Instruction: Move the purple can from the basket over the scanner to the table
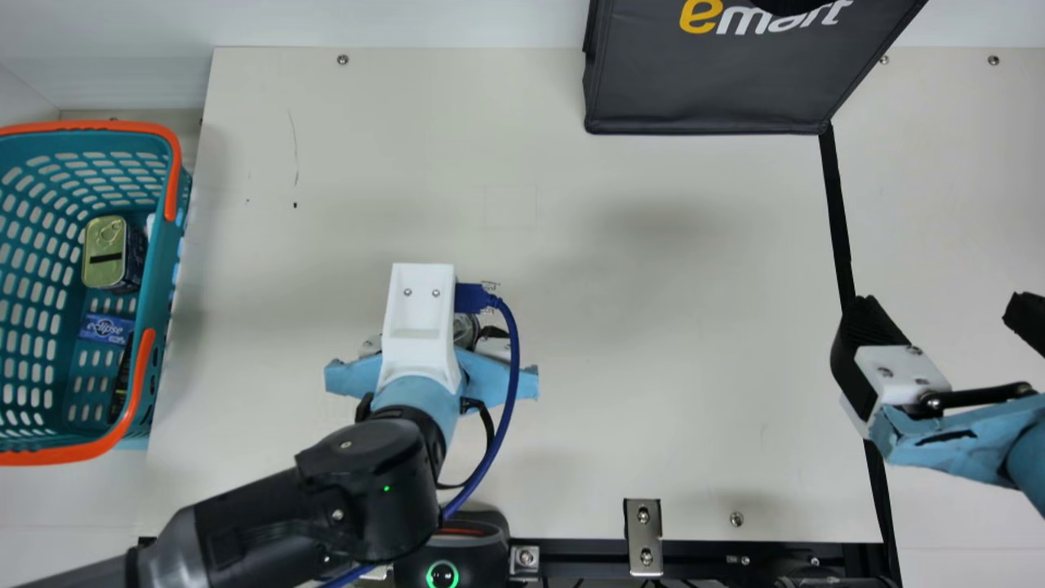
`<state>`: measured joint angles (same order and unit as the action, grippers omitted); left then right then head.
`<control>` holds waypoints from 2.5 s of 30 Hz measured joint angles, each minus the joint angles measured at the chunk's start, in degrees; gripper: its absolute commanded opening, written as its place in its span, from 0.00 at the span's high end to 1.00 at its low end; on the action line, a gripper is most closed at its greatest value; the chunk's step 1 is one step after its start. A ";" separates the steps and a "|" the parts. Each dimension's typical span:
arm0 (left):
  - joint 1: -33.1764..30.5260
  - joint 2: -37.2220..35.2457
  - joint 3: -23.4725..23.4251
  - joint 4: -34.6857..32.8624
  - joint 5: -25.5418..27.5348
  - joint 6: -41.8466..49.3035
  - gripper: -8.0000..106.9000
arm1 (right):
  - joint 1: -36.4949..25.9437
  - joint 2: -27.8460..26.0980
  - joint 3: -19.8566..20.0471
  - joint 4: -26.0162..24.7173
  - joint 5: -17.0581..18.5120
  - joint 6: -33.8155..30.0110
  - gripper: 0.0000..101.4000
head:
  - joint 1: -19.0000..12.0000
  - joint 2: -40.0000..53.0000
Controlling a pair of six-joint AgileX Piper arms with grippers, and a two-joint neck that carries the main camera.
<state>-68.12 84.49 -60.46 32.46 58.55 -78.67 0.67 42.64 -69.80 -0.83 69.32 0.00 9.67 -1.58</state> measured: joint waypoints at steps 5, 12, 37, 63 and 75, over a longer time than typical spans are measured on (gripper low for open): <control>0.93 -2.62 0.10 -2.07 -0.77 5.06 1.00 | 0.00 0.00 0.00 0.00 0.00 0.00 0.06 | 0.00 -0.09; 4.05 -7.63 1.46 -6.20 -3.69 15.69 1.00 | 0.00 0.00 0.00 0.00 0.00 0.00 0.06 | 0.00 0.00; 18.14 -17.54 8.91 -29.03 -10.22 68.55 1.00 | 0.00 0.00 0.00 0.00 -0.05 0.00 0.06 | -0.09 0.00; 32.42 -16.51 5.68 -56.00 -3.08 125.03 1.00 | 0.00 0.00 0.00 0.00 -0.05 0.00 0.06 | 0.00 0.00; 37.87 -11.72 4.48 -62.78 -0.16 141.11 1.00 | 0.00 0.00 0.00 0.00 -0.05 0.00 0.06 | -0.09 -0.09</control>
<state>-30.25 72.77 -55.98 -30.32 58.39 62.43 0.67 42.64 -69.80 -0.83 69.26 0.00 9.58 -1.67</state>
